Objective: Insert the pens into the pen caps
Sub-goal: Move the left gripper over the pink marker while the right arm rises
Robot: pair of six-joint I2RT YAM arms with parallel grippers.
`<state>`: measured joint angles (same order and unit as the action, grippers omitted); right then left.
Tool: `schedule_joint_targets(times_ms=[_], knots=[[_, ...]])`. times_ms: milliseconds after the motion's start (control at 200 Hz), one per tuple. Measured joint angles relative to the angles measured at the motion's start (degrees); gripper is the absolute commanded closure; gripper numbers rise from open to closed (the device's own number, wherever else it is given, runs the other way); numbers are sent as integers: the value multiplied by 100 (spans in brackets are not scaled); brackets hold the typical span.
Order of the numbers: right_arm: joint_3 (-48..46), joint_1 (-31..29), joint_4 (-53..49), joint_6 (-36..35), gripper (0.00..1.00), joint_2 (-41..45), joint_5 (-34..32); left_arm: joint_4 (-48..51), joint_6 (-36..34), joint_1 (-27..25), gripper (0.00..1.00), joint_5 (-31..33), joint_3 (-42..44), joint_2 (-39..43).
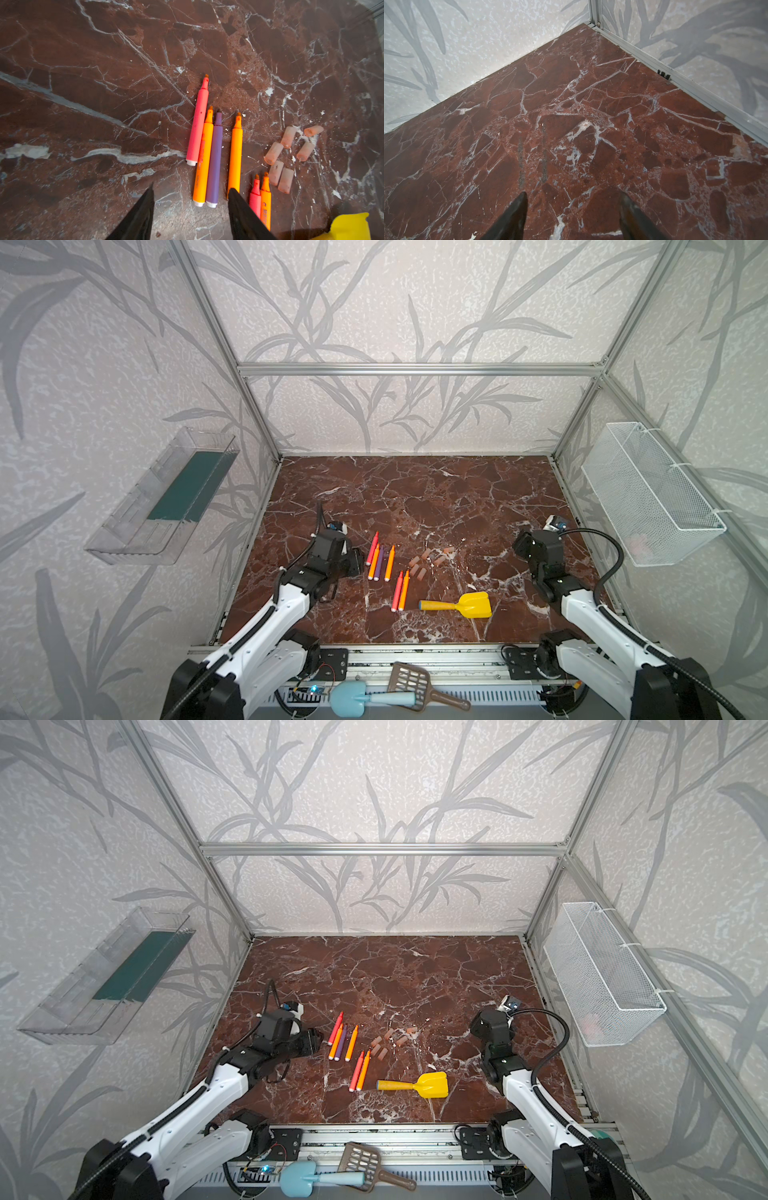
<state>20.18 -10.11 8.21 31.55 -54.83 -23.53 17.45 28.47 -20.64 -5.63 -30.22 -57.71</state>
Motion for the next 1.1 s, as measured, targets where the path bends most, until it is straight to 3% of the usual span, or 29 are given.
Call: schedule_joint_targets(times_ms=[125, 485, 875, 1100], knots=[[59, 0, -39, 2, 34, -87, 0, -284, -39, -203, 50, 155, -179, -717], [348, 0, -221, -7, 35, -380, 66, -507, -24, -289, 55, 555, -651, -2304], [442, 0, -315, -9, 36, -533, 116, -592, -153, -293, 54, 603, -1082, -3008], [442, 0, -337, -9, 37, -507, 136, -680, -190, -293, 65, 684, -1220, -3217]])
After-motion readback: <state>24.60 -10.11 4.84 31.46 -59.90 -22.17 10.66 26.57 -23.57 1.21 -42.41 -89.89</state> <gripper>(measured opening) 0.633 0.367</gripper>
